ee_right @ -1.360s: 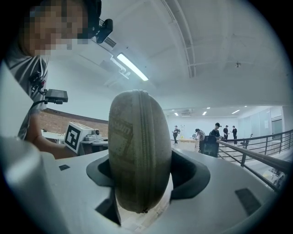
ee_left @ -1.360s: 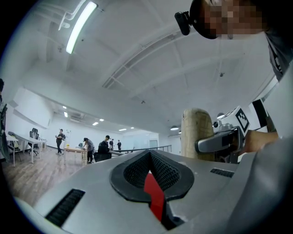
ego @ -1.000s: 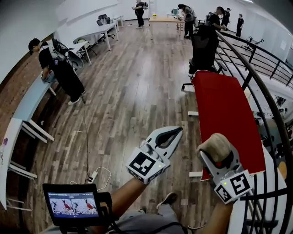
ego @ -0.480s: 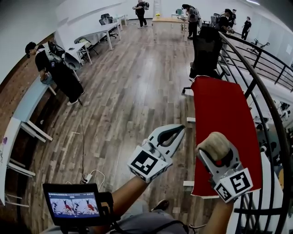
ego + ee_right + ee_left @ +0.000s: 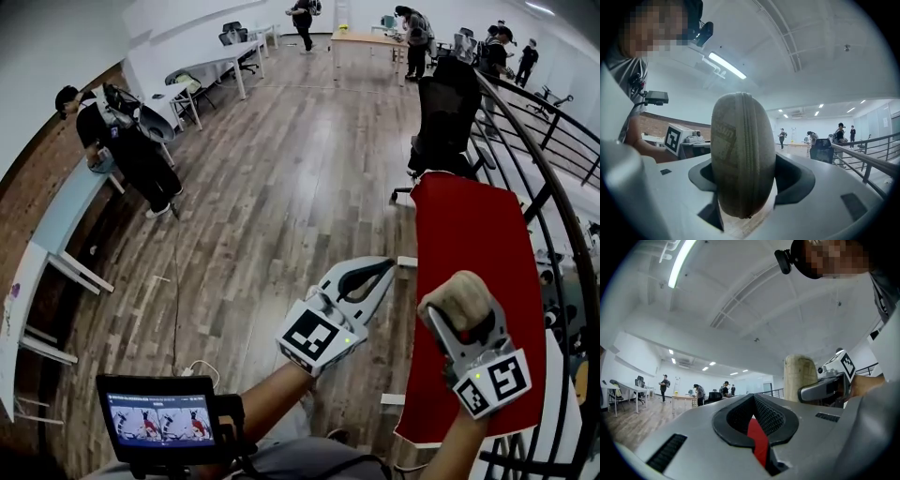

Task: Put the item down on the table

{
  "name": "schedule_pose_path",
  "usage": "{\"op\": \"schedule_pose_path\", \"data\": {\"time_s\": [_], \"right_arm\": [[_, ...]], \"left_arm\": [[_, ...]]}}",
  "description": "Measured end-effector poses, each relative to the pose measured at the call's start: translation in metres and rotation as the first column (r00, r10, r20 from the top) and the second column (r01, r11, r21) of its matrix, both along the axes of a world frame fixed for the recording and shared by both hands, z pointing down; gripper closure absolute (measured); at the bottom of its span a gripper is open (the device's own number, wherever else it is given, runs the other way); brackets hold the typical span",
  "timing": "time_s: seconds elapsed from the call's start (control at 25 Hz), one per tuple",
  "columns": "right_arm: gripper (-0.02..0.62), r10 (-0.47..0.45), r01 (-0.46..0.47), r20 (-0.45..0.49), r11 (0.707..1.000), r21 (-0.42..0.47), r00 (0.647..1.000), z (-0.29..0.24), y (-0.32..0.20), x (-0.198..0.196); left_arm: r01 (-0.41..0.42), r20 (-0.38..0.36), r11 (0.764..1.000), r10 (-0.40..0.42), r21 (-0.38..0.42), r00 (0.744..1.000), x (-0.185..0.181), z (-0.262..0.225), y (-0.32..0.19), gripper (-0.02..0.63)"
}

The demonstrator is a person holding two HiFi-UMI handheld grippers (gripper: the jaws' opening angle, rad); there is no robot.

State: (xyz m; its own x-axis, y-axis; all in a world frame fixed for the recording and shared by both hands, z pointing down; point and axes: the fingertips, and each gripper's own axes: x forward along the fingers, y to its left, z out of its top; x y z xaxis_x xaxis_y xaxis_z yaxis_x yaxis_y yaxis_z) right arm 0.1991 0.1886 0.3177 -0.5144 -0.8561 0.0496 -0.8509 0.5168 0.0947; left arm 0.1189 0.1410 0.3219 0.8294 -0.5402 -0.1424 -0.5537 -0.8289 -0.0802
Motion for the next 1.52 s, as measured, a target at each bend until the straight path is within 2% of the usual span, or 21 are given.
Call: {"op": "schedule_pose_path", "data": {"time_s": [0.56,0.8,0.96,1.12,1.52], "right_arm": [[0.305,0.096,-0.096,0.009,0.995,-0.004,0.995,0.0,-0.242,-0.005],[0.305,0.128,-0.128,-0.01,0.992,-0.015,0.992,0.006,-0.315,-0.005],[0.305,0.13,-0.131,-0.021,0.991,-0.027,0.991,0.005,-0.352,0.0],[0.305,0.136,-0.137,-0.016,0.99,-0.03,0.991,0.003,-0.384,0.024],[0.305,0.077,-0.077,0.007,0.996,-0.052,0.997,0.012,-0.504,0.108]], "left_arm": [[-0.1,0.001,0.995,0.1,0.0,0.995,0.001,-0.005,-0.245,0.604],[-0.144,-0.01,0.99,0.144,-0.001,0.99,0.006,0.0,-0.318,0.604],[-0.144,-0.019,0.989,0.144,-0.018,0.989,0.012,0.003,-0.36,0.604],[-0.14,-0.018,0.99,0.14,-0.026,0.99,0.033,0.002,-0.395,0.604],[-0.095,0.001,0.995,0.095,-0.03,0.995,0.123,-0.002,-0.514,0.604]]}}
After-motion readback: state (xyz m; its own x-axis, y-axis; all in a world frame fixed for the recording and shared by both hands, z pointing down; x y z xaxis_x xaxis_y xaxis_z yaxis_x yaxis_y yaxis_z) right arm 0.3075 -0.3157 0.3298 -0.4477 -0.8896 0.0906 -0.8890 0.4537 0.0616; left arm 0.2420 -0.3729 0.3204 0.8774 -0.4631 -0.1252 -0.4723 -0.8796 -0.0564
